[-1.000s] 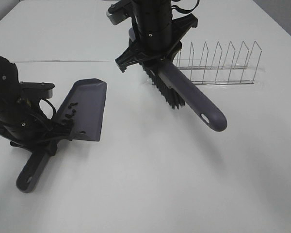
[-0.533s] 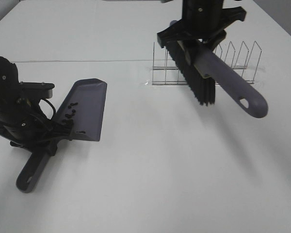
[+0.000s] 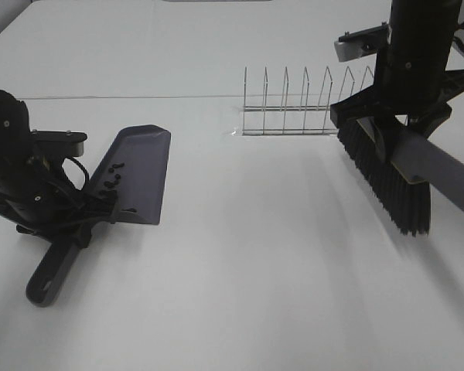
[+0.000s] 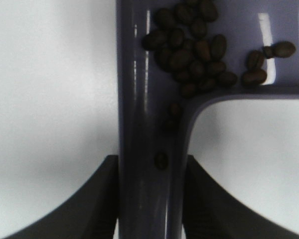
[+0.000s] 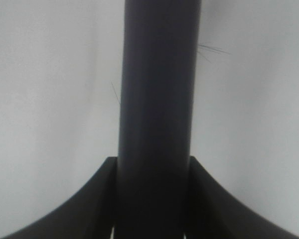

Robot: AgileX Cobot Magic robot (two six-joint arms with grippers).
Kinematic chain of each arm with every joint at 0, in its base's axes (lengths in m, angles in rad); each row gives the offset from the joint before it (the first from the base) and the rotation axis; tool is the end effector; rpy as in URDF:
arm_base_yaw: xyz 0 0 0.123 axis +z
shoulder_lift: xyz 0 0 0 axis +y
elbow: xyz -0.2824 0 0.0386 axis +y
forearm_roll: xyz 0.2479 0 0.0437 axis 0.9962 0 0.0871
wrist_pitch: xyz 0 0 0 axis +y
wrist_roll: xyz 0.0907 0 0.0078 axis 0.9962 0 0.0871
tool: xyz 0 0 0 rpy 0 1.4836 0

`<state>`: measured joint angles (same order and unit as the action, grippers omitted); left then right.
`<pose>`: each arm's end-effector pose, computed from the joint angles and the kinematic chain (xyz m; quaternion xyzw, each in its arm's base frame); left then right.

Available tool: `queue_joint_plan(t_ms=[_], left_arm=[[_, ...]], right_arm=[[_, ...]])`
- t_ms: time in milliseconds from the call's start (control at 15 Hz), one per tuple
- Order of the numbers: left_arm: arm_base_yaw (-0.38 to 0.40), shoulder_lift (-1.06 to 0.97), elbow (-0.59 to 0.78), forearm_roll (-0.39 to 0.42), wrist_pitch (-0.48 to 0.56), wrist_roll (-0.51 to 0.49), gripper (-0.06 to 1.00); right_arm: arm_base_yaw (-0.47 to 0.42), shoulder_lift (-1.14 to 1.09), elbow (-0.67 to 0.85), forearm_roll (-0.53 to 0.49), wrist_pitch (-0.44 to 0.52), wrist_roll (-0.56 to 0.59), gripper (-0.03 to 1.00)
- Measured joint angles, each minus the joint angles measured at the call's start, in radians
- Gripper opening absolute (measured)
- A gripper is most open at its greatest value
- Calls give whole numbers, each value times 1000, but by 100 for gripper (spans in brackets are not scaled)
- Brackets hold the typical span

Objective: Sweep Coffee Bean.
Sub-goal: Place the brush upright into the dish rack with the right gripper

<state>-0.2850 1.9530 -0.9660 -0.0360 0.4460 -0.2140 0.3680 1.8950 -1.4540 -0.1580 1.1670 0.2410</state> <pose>0.3206 -0.0954 0.0991 0.0200 0.9934 -0.0370 0.1064 0.3539 0.1223 0.2221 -0.0924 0.9927 -0.0625 0.0458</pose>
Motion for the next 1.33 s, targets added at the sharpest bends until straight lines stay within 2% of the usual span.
queue_joint_plan(t_ms=[200,400,667,1333], left_arm=[[0,0,0,0,0,0,35],[0,0,0,0,0,0,35],[0,0,0,0,0,0,35],[0,0,0,0,0,0,35]], right_arm=[[-40,0,25,11,-114,32,36],[-72,15,16,3,-135,33,36],[-76,121,-75,-15,-131,31,36],[-82,314,-397,-110,-30,-1,36]])
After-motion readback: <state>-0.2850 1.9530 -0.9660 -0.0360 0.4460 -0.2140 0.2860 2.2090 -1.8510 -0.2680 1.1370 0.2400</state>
